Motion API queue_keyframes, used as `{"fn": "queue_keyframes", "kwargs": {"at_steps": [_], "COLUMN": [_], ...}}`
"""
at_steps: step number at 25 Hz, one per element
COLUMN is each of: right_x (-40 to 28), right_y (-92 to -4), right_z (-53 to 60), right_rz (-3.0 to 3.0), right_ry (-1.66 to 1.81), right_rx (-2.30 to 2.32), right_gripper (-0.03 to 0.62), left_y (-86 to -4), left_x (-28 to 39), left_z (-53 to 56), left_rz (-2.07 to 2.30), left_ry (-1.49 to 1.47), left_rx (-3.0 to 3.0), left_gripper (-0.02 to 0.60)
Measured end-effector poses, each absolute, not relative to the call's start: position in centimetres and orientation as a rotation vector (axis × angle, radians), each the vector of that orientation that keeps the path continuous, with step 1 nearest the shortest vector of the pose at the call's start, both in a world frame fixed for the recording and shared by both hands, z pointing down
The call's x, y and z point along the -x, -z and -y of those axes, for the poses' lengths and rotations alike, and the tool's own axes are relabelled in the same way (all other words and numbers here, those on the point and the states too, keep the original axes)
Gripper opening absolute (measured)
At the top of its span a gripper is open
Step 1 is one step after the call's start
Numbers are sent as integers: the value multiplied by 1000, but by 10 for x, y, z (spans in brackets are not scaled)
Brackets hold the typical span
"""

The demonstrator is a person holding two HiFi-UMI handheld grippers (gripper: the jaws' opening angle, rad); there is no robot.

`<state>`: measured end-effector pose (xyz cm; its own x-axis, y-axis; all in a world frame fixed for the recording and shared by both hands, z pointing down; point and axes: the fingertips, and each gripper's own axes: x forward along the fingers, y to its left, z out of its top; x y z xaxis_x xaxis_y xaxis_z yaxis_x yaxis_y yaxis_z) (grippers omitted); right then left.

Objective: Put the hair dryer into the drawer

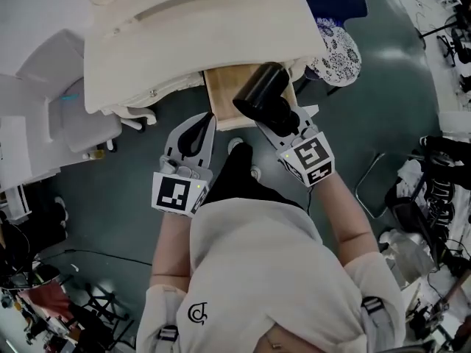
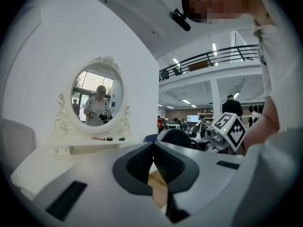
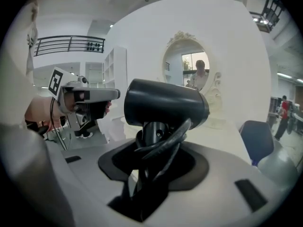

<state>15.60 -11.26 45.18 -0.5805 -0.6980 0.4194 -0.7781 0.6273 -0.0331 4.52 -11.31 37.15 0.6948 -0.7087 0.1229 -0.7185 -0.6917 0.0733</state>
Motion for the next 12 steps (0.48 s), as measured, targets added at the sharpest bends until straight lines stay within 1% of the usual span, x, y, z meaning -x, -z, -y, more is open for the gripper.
{"fn": "queue_keyframes", "kwargs": {"at_steps": [5,12], "right_x": [-133,-112], "right_y": [-484,-543], "right_z": [153,187], "right_rz": [2476,2411], "right_ry": [-310,-330], "right_rx": [-953,-580], "right_gripper": [186,184], "left_y": [-403,-442], "left_x": [-40,-21], "left_z": [164,217], "left_rz": [1141,1189], "left_ry": [-98,-191], "left_rx": [-2764,-2712], "left_gripper": [11,11]}}
